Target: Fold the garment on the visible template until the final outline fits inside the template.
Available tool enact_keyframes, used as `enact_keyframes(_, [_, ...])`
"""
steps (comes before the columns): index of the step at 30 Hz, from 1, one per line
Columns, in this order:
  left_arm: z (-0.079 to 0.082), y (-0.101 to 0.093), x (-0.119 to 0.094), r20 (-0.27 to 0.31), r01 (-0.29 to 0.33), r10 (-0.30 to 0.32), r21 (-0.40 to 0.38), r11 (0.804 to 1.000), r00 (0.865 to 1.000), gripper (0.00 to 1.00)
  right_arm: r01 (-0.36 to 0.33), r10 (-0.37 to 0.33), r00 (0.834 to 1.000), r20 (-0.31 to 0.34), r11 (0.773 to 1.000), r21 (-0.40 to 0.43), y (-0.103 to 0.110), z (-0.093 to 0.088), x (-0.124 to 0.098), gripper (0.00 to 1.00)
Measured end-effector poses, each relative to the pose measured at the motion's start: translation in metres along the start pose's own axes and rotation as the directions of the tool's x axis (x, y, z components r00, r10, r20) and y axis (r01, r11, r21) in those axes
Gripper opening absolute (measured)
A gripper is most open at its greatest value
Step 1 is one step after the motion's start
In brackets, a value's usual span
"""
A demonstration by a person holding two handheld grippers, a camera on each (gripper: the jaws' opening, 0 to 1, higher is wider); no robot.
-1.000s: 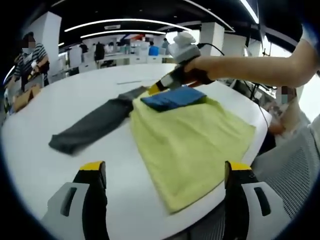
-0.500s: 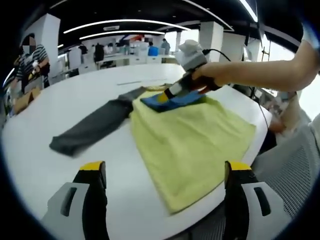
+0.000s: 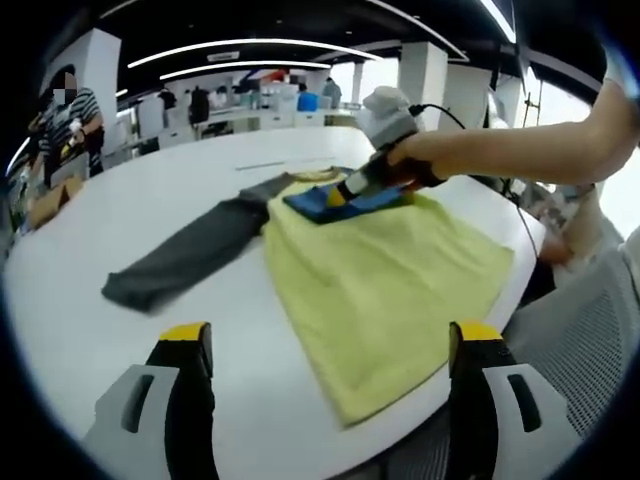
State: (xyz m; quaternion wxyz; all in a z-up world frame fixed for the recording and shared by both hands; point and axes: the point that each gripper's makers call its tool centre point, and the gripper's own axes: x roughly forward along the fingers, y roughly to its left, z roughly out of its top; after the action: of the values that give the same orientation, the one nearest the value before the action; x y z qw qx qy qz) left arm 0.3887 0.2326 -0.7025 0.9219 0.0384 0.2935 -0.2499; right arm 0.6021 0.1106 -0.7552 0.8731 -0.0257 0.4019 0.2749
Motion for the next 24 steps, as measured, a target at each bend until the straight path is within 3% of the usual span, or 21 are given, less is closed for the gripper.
enact_keyframes(5, [0.001,0.001,0.000,0.002,-0.004,0.004,-0.001,1.000,1.000,0.95,-0.037,0.037,0.999,0.023,0.999,0.026,0.008,0.007,-0.006,0.00])
enact_keyframes(8, [0.000,0.001,0.000,0.000,-0.005,0.005,-0.001,1.000,1.000,0.95,-0.116,0.112,0.991,0.074,0.992,0.044,0.027,0.022,-0.011,0.00])
enact_keyframes(12, [0.001,0.000,0.000,0.000,-0.004,0.004,0.003,1.000,1.000,0.95,-0.162,0.160,0.983,0.093,0.987,0.016,0.046,0.033,-0.014,0.00])
enact_keyframes(24, [0.002,0.003,-0.002,0.004,-0.013,0.013,-0.002,1.000,1.000,0.95,-0.271,0.272,0.959,0.084,0.962,-0.020,0.083,0.031,-0.009,0.01])
